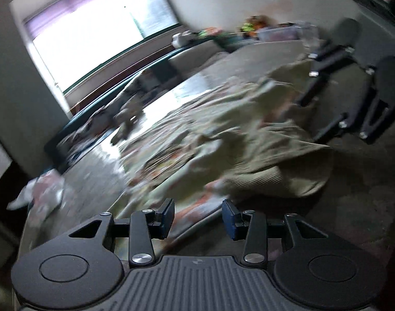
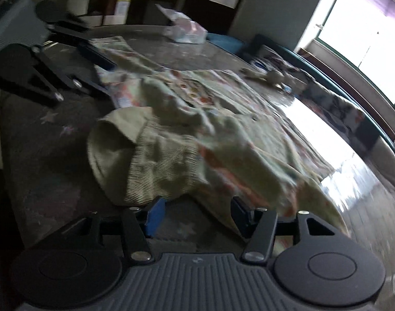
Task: Fold clothes
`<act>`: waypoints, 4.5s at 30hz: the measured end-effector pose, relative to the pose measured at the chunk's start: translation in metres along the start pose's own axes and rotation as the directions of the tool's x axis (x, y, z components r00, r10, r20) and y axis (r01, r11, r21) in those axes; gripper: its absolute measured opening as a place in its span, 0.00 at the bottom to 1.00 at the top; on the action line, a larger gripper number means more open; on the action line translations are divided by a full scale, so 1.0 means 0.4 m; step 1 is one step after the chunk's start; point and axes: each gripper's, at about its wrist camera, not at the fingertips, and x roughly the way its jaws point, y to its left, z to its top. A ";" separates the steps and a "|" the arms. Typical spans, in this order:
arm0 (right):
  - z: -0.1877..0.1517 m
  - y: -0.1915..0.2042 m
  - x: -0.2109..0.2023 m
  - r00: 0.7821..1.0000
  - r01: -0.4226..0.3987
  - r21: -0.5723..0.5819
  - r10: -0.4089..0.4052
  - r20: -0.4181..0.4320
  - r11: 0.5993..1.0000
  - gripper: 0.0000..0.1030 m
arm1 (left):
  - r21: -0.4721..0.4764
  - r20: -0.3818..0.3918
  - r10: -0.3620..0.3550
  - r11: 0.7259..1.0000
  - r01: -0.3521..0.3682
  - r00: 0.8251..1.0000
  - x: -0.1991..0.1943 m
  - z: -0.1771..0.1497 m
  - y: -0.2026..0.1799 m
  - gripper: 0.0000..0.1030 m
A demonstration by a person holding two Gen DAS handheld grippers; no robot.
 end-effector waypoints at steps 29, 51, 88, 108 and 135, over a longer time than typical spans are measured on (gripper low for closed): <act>0.035 0.006 -0.045 0.988 -0.140 0.008 0.140 0.064 0.990 0.24 | 0.025 0.126 -0.188 0.982 0.186 0.974 -0.023 0.022 0.007 0.07; 0.004 0.008 -0.004 0.992 -0.111 -0.047 0.113 0.048 0.993 0.52 | 0.049 0.179 -0.209 0.978 0.204 0.961 0.035 0.035 -0.010 0.06; 0.066 -0.135 -0.067 0.958 -0.279 0.193 0.259 0.121 0.941 0.30 | -0.257 0.043 -0.212 0.942 0.216 0.976 0.032 0.056 0.243 0.28; 0.065 -0.577 0.291 0.986 0.165 0.569 -0.112 -0.126 0.805 0.33 | -0.429 -0.198 -0.033 0.902 -0.056 0.980 0.496 0.192 0.436 0.40; 0.062 -0.644 0.379 0.989 0.148 0.658 -0.093 -0.118 0.739 0.12 | -0.452 -0.214 -0.019 0.888 -0.082 0.977 0.574 0.190 0.466 0.08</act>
